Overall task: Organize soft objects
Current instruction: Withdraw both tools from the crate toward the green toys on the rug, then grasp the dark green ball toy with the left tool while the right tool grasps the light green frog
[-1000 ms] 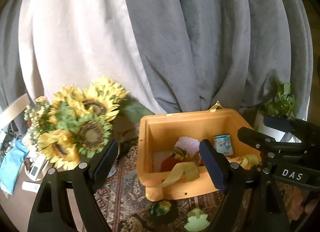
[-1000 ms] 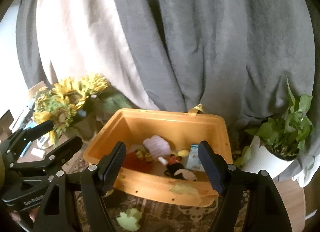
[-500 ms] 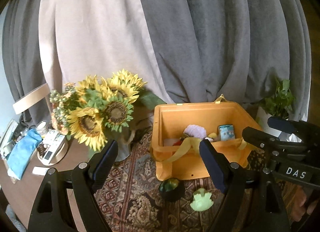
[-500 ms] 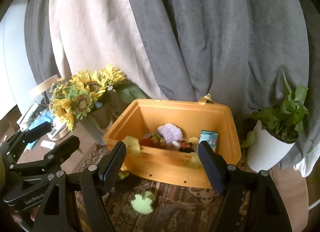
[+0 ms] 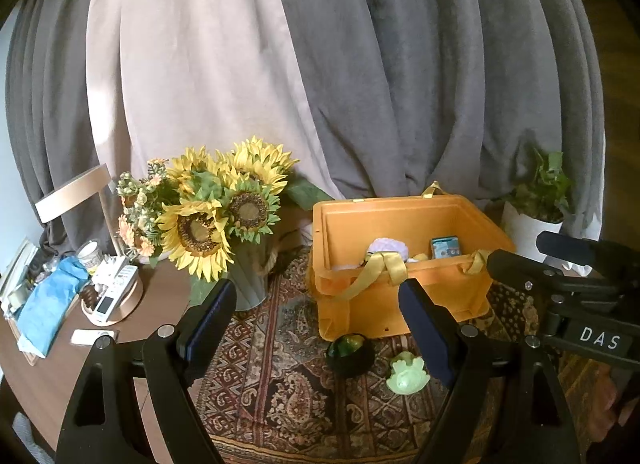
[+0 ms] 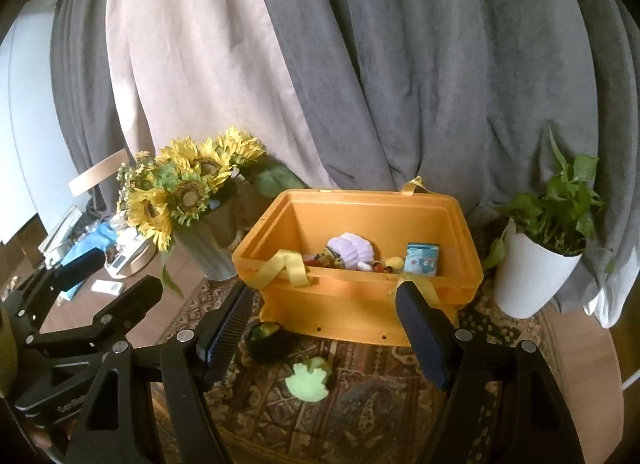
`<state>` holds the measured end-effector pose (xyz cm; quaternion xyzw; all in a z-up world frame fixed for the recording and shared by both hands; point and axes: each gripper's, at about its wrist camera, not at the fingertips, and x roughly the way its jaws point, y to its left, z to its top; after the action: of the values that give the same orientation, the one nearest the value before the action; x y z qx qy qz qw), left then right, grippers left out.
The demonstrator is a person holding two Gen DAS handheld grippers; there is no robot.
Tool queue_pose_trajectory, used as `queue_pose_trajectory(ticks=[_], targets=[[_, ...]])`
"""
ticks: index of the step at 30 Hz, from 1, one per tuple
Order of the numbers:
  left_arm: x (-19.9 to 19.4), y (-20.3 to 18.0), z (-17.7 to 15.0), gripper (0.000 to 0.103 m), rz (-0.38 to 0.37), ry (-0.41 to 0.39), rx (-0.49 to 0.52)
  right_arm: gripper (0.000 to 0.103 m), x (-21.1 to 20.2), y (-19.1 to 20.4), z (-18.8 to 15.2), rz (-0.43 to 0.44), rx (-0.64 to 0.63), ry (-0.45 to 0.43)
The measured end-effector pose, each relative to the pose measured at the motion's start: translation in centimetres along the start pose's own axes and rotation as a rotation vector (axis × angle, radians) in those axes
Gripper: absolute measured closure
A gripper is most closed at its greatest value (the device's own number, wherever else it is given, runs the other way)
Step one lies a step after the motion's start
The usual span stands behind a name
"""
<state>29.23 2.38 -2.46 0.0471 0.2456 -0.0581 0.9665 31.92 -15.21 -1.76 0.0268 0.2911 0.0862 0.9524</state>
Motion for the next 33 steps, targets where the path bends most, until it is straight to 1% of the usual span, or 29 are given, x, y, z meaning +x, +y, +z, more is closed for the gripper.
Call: queue_pose_trajectory(ticks=[5,8,16,22,33], targets=[[-0.1,1.1,-0.5,0.019,-0.045,0.002,0.018,0.028,-0.8,1.6,-0.6,-0.033,0.012,-0.008],[-0.1,1.6,-0.7,0.019,-0.070,0.002,0.046,0.028,-1.1,2.3,-1.0,-0.056,0.022,-0.014],[0.5,2.7,-1.6,0.019,-0.123,-0.003,0.121,0.028,-0.3,3.6,-2.6,-0.112,0.092,0.004],[2.7,2.9,-2.9,0.019,-0.173,0.025,0.182,0.028,1.0,4.1,-4.4,-0.142,0.129,0.035],[7.7,2.3,-5.4,0.019,-0.282,0.061,0.302,0.028,5.7,3.2,-7.1,-0.163,0.198,0.142]])
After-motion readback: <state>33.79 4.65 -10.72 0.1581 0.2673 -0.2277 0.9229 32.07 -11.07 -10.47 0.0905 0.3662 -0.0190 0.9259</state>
